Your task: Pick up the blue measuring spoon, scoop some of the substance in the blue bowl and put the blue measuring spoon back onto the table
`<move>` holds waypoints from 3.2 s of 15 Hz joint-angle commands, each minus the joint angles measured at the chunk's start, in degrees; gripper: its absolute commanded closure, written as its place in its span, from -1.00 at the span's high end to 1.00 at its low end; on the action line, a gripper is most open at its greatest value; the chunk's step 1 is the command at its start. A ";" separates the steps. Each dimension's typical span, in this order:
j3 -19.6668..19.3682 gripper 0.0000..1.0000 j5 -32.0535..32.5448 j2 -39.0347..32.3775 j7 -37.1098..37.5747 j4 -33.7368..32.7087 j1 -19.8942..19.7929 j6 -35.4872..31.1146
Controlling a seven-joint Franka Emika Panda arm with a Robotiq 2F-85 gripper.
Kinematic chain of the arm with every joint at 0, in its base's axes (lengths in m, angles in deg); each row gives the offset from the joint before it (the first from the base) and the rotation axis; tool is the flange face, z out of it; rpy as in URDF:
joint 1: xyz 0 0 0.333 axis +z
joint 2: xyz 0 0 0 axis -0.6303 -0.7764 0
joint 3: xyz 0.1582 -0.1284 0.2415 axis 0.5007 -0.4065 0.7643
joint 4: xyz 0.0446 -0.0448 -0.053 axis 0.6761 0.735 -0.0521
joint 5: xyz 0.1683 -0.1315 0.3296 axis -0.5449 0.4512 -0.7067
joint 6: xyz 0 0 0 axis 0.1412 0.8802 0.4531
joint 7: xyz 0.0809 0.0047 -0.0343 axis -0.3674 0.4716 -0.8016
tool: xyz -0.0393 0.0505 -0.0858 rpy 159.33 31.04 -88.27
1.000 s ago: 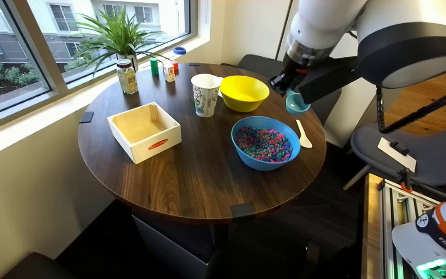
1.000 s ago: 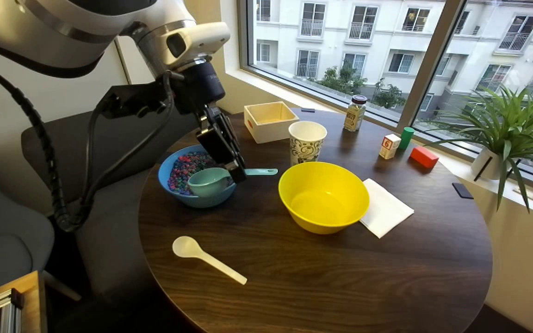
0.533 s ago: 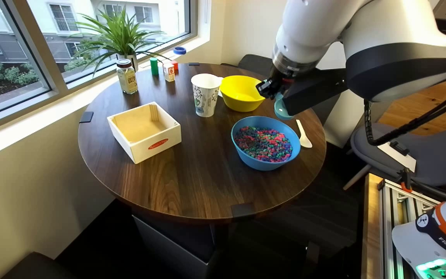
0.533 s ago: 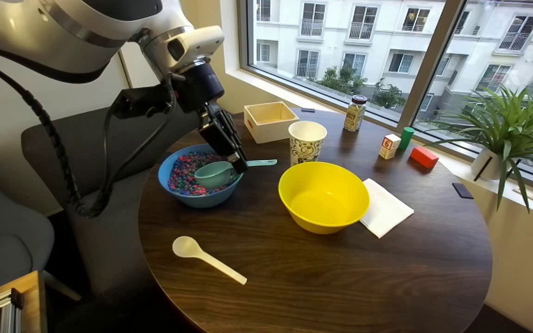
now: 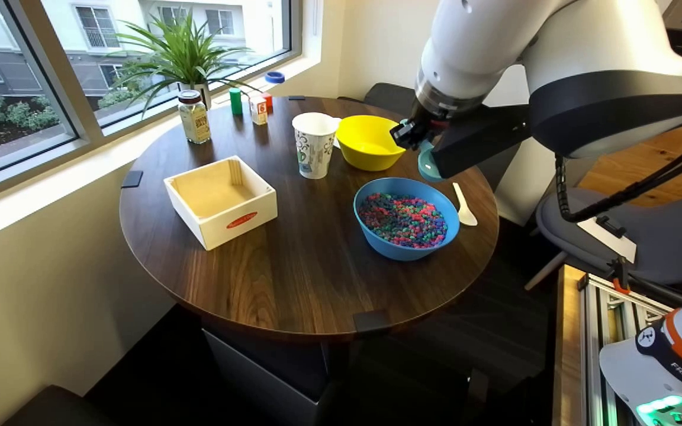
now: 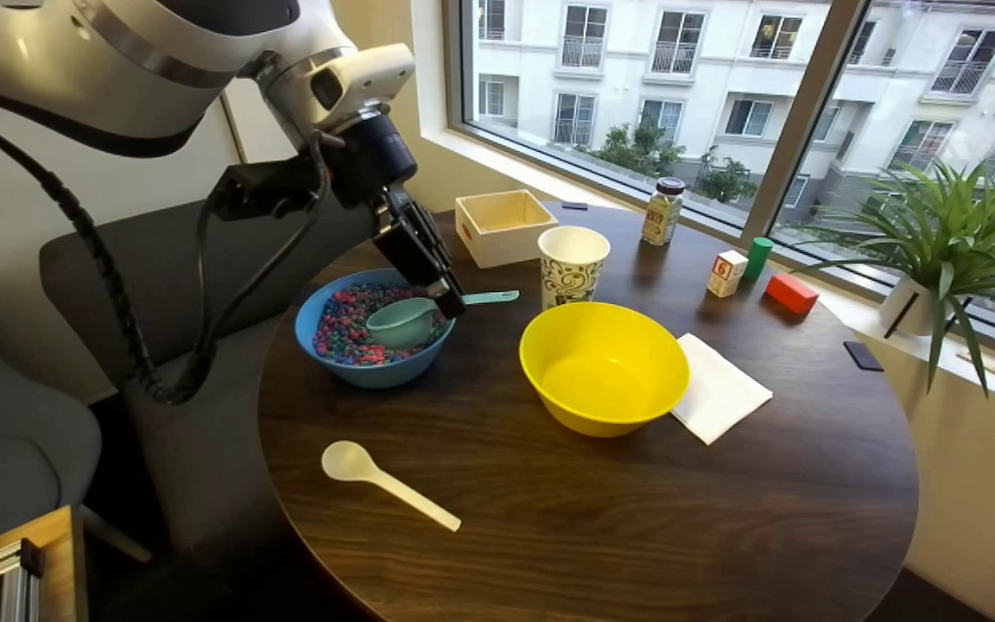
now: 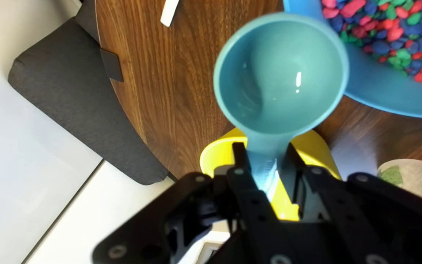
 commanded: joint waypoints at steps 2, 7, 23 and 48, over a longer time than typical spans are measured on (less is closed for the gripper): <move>0.82 -0.87 6.47 -2.35 4.99 -1.25 3.21 1.34; 1.56 -0.87 12.46 -5.71 10.91 -2.23 6.03 2.85; 2.52 -0.87 24.17 -17.35 22.23 -8.67 13.62 20.36; 3.36 -0.87 26.51 -30.36 28.15 -17.48 20.50 35.62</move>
